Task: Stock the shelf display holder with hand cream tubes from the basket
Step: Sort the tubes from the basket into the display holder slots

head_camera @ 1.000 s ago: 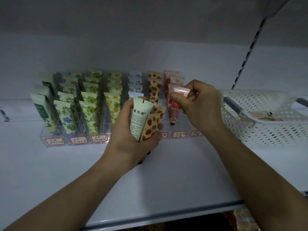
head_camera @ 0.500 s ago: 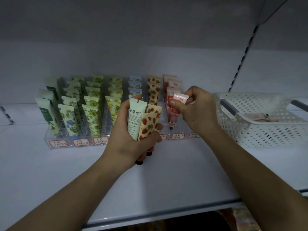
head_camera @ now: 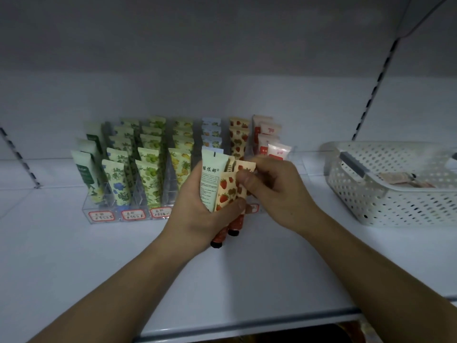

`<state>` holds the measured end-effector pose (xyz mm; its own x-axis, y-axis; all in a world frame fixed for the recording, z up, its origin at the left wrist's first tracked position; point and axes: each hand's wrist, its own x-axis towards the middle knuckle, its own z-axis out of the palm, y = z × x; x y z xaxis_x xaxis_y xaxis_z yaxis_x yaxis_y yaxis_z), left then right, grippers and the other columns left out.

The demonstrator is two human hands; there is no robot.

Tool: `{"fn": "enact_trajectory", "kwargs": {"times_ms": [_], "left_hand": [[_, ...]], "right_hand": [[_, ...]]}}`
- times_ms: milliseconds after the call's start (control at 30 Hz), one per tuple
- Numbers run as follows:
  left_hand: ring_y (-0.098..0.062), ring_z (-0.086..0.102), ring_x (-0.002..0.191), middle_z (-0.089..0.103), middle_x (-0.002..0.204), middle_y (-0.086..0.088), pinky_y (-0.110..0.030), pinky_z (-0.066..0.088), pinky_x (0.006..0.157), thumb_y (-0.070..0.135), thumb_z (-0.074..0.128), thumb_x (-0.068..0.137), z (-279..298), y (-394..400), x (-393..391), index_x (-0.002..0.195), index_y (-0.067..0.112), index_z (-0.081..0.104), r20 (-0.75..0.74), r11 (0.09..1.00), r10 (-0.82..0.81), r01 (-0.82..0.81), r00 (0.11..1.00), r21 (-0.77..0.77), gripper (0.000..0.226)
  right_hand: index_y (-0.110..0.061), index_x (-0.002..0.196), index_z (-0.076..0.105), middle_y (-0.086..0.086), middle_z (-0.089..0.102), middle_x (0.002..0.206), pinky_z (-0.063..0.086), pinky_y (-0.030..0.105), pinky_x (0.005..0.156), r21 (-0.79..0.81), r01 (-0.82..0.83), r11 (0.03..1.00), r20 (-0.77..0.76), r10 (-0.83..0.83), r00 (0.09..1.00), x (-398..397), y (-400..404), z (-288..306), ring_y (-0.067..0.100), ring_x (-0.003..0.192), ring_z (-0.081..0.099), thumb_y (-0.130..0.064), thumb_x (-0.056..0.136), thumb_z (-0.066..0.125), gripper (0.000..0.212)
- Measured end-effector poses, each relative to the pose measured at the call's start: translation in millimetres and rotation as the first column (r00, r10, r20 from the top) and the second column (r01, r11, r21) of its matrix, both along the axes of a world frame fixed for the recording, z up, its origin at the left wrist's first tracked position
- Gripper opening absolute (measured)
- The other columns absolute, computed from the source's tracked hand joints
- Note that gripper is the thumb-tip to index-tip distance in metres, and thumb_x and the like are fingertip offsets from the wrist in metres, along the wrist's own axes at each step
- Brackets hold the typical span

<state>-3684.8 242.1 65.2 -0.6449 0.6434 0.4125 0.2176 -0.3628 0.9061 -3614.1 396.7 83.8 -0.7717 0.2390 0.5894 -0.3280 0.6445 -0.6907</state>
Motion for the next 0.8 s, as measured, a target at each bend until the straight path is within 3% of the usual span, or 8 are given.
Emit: {"fn": "enact_trajectory", "kwargs": {"times_ms": [67,133,200,267,400,533,667,800], "left_hand": [[-0.021,0.064,0.052,0.068,0.077,-0.015,-0.025,0.048,0.041,-0.009,0.075,0.083,1,-1,0,0.115,0.010,0.057,-0.006,0.999,0.034,-0.034,0.999,-0.008,0.042],[-0.019,0.071,0.069,0.074,0.086,-0.006,-0.029,0.056,0.054,0.003,0.083,0.077,2,-1,-3,0.111,0.014,0.061,-0.038,0.991,0.130,-0.130,0.991,-0.003,0.042],[-0.020,0.074,0.085,0.076,0.093,0.000,-0.037,0.062,0.067,0.009,0.085,0.074,5,-3,-6,0.107,0.021,0.063,-0.051,0.975,0.223,-0.224,0.973,-0.001,0.041],[-0.020,0.075,0.083,0.076,0.090,-0.001,-0.036,0.061,0.066,0.005,0.083,0.078,8,-6,-8,0.104,0.020,0.064,-0.089,0.965,0.262,-0.262,0.961,0.010,0.035],[-0.005,0.069,0.072,0.072,0.077,0.012,-0.021,0.056,0.061,0.017,0.083,0.070,17,-12,-8,0.097,0.020,0.063,-0.088,0.949,0.313,-0.308,0.946,0.060,0.033],[-0.006,0.069,0.071,0.073,0.077,0.011,-0.021,0.057,0.060,0.030,0.080,0.064,20,-14,-11,0.096,0.020,0.064,-0.049,0.938,0.343,-0.338,0.938,0.076,0.038],[-0.014,0.069,0.072,0.071,0.081,0.006,-0.032,0.059,0.067,0.039,0.072,0.076,19,-14,-15,0.097,0.024,0.062,-0.044,0.922,0.382,-0.377,0.923,0.091,0.028],[-0.010,0.069,0.077,0.071,0.084,0.006,-0.026,0.058,0.069,0.039,0.064,0.085,20,-13,-17,0.105,0.010,0.062,-0.019,0.905,0.414,-0.410,0.910,0.111,0.036]], "right_hand": [[-0.024,0.093,0.072,0.015,0.071,0.081,0.055,0.055,0.060,-0.059,0.000,0.998,-0.042,-0.002,0.999,1,3,2,0.034,0.072,0.068,-0.034,0.093,0.061,0.015],[-0.021,0.091,0.072,0.021,0.065,0.070,0.050,0.052,0.048,-0.093,0.040,0.995,-0.120,-0.051,0.991,3,6,6,0.040,0.060,0.060,-0.030,0.096,0.062,0.015],[-0.020,0.091,0.072,0.016,0.063,0.064,0.049,0.038,0.045,-0.120,0.114,0.986,-0.194,-0.136,0.972,5,8,14,0.030,0.051,0.058,-0.020,0.099,0.062,0.013],[-0.020,0.093,0.071,0.003,0.067,0.069,0.050,0.027,0.050,-0.112,0.226,0.968,-0.260,-0.248,0.933,7,12,23,0.014,0.055,0.061,-0.013,0.096,0.065,0.010],[-0.019,0.102,0.076,-0.011,0.065,0.079,0.043,0.009,0.064,0.118,0.477,0.871,-0.301,-0.427,0.853,-4,20,35,-0.002,0.069,0.058,-0.022,0.089,0.072,0.014],[-0.013,0.103,0.078,-0.012,0.060,0.085,0.038,0.005,0.068,0.234,0.485,0.842,-0.281,-0.419,0.863,-18,21,42,0.006,0.077,0.057,-0.024,0.088,0.074,0.019],[-0.016,0.104,0.079,-0.004,0.071,0.086,0.043,0.024,0.071,0.344,0.484,0.805,-0.230,-0.428,0.874,-28,19,53,0.016,0.083,0.064,-0.030,0.089,0.072,0.021],[-0.016,0.101,0.079,0.002,0.077,0.092,0.056,0.036,0.079,0.433,0.423,0.796,-0.129,-0.409,0.903,-37,19,60,0.021,0.085,0.069,-0.031,0.087,0.073,0.021]]}}
